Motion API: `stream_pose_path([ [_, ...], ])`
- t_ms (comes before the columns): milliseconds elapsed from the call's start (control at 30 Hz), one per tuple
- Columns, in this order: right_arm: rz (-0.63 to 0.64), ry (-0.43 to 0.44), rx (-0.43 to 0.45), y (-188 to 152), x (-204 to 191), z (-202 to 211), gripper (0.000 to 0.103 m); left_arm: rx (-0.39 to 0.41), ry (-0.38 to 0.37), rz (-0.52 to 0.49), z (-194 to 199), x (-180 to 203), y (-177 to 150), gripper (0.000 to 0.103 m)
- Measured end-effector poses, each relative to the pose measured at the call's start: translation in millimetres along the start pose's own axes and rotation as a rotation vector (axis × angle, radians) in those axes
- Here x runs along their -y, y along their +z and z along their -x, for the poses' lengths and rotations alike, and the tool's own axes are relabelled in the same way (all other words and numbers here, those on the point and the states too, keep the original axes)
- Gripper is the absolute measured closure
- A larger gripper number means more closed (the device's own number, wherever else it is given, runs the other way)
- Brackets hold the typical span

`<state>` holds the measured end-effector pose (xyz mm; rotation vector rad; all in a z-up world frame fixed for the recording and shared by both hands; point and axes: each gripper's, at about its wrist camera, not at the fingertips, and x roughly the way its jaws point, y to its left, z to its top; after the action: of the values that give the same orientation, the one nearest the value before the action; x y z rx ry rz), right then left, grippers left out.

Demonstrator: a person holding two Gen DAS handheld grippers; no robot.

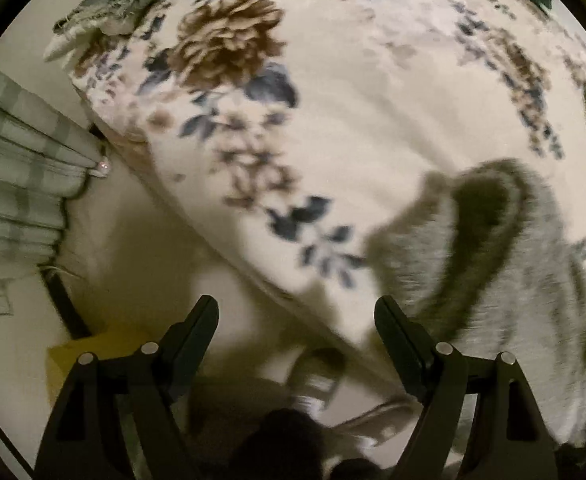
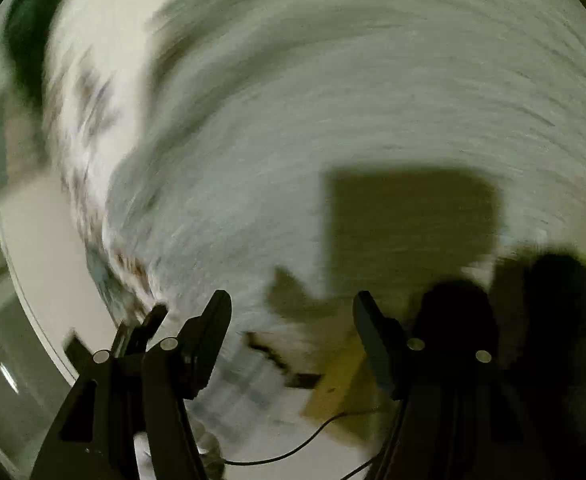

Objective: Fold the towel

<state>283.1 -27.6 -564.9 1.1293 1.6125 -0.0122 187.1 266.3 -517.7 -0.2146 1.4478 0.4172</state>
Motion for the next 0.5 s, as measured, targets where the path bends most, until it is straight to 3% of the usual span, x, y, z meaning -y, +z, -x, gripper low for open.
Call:
stream_pose_path([
  [200,0.648,-0.336,-0.013,-33.4,-139.2,-77.1,0.037,0.01,0.129,-0.048,-12.1,-28.5,-18.9,0.023],
  [300,0.868,-0.457,-0.021,-53.4,-171.6,-113.0,0.034,0.0,0.133,-0.015,-19.1,-45.2,-30.6,0.024],
  [400,0.99,-0.606,-0.031,-62.7,-177.8,-141.0,0.037,-0.026,0.117,0.025,-28.2,-60.4,-39.9,0.024],
  [433,1.006,-0.648,-0.028,-62.1,-178.1,-145.9,0.046,-0.03,0.107,0.038,-29.1,-64.2,-42.5,0.023],
  [467,1.0,-0.658,-0.011,-58.8,-175.0,-140.9,0.076,-0.032,0.098,0.047,-30.1,-67.4,-44.0,0.023],
  [500,0.952,-0.641,0.025,-51.5,-175.2,-131.2,0.084,-0.028,0.091,0.054,-30.6,-69.4,-44.0,0.023],
])
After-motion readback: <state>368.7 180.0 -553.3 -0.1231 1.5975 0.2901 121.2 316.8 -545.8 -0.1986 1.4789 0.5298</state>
